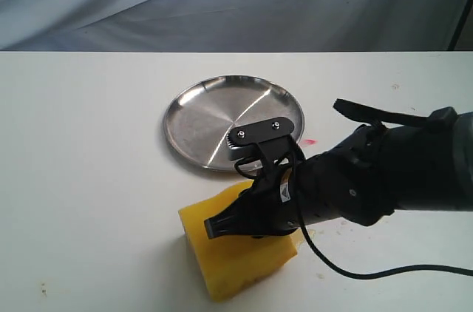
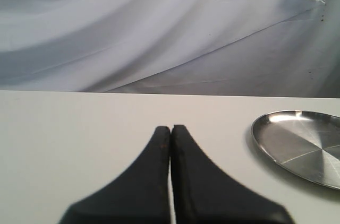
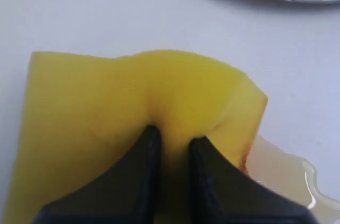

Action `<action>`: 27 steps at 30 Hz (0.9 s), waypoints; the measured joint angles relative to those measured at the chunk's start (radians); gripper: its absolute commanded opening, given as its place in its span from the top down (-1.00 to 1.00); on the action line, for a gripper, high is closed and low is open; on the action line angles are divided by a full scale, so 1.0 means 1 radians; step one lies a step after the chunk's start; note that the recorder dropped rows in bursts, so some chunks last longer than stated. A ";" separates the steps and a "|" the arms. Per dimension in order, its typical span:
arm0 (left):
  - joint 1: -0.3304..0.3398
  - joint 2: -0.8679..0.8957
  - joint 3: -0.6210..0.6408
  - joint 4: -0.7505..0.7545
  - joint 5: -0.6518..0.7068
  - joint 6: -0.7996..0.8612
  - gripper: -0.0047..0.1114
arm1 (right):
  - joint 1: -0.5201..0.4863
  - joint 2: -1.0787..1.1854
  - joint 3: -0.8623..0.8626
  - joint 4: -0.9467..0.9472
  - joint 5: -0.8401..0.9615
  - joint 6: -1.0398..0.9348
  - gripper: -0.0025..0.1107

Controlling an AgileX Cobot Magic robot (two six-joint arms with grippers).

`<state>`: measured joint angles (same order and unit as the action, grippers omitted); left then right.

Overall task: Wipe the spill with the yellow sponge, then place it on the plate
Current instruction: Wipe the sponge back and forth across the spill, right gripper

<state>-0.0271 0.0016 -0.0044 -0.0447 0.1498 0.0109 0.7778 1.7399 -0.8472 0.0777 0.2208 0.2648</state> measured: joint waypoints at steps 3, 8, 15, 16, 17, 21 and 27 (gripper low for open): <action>0.000 0.000 0.000 0.000 0.000 0.000 0.89 | 0.000 0.013 0.004 0.000 -0.010 0.000 0.96; 0.000 0.000 0.000 0.000 0.000 0.000 0.89 | -0.011 0.015 0.046 0.000 -0.074 0.000 0.96; 0.000 0.000 0.000 0.000 0.000 0.000 0.89 | -0.050 0.009 0.114 0.000 -0.153 0.000 0.96; 0.000 0.000 0.000 0.000 0.000 0.000 0.89 | -0.053 0.007 0.123 0.000 -0.162 0.000 0.96; 0.000 0.000 0.000 0.000 0.000 0.000 0.89 | -0.055 0.007 0.131 0.000 -0.174 0.000 0.96; 0.000 0.000 0.000 0.000 0.000 0.000 0.89 | -0.061 -0.008 0.160 0.000 -0.201 0.004 0.96; 0.000 0.000 0.000 0.000 0.000 0.000 0.89 | -0.109 -0.066 0.171 -0.019 -0.115 0.004 0.96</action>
<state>-0.0271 0.0016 -0.0044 -0.0447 0.1498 0.0109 0.6688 1.6739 -0.6767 0.0585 0.1056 0.2686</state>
